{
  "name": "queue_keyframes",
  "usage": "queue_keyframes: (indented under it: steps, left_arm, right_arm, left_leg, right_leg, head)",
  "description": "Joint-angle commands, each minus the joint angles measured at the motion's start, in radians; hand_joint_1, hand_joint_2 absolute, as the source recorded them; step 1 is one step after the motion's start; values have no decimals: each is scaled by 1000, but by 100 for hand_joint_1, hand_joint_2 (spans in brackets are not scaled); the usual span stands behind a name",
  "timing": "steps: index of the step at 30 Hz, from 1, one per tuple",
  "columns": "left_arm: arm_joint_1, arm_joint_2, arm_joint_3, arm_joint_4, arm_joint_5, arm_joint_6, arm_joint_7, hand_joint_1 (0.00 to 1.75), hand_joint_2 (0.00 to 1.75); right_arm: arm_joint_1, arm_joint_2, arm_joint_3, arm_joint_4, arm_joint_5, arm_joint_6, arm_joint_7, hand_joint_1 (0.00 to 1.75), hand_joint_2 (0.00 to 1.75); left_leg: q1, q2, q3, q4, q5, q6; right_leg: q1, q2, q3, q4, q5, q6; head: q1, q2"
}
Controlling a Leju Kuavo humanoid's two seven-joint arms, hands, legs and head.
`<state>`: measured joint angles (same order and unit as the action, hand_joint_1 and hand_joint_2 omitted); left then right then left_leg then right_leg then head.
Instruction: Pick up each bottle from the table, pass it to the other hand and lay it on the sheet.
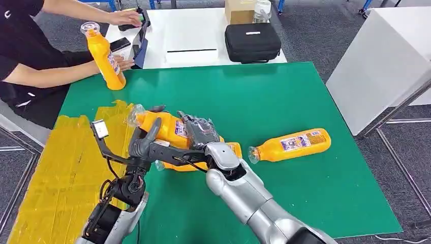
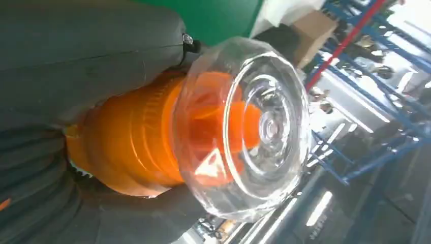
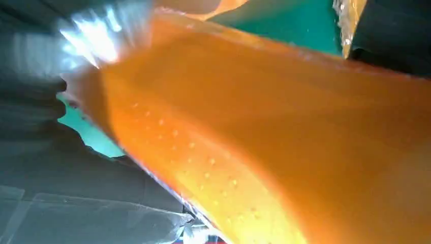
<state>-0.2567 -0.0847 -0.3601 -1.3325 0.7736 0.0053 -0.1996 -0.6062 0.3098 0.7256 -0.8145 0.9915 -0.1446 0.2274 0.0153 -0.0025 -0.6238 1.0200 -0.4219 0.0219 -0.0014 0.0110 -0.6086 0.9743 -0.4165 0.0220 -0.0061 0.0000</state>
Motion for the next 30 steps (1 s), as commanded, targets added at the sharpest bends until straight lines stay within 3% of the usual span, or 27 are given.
queue_keyframes:
  steps: [1, 2, 3, 11, 15, 16, 30]
  left_arm:
    - [-8, 0, 73, -107, -135, 68, -115, 175, 175]
    - [0, -2, 97, -118, -145, 67, -110, 175, 175]
    - [2, -2, 102, -121, -147, 64, -106, 175, 175]
    - [31, -13, 131, -145, -158, 73, -115, 175, 175]
    - [33, -19, 135, -145, -158, 72, -115, 175, 175]
    - [32, -18, 135, -141, -158, 73, -115, 175, 175]
    - [32, -20, 154, -132, -162, 77, -132, 175, 175]
  right_arm:
    - [34, -84, -9, -37, 36, -18, 20, 0, 0]
    - [43, -90, -25, -52, 43, -15, 5, 0, 0]
    - [45, -90, -30, -57, 46, -11, 2, 0, 0]
    - [80, -101, -30, -105, 73, -31, -16, 0, 0]
    - [101, -109, -36, -132, 79, -51, -30, 0, 0]
    - [106, -112, -35, -139, 88, -60, -29, 0, 0]
    - [174, -144, -48, -228, 91, -135, -112, 0, 0]
  left_leg:
    - [-2, -4, 8, -1, -2, 0]
    - [0, -3, 2, 0, 0, 0]
    - [-1, -5, 6, -1, -1, 0]
    - [0, -1, 1, -1, 0, 0]
    - [-2, -3, 7, -1, -2, 0]
    - [0, -2, 1, -1, 0, 0]
    - [-1, -3, 4, -1, -1, 0]
  right_leg:
    - [-1, -6, 9, 0, -4, 0]
    - [0, -4, 3, -1, -1, 0]
    - [-1, -7, 8, 0, -3, 0]
    - [0, -1, 2, -1, 0, 0]
    - [-1, -4, 8, 0, -4, 0]
    - [0, -3, 3, -1, -1, 0]
    - [-1, -3, 5, 0, -2, 0]
  head:
    - [0, 0]
    - [0, 0]
    - [0, 0]
    - [0, 0]
    - [0, 0]
    - [0, 0]
    - [0, 0]
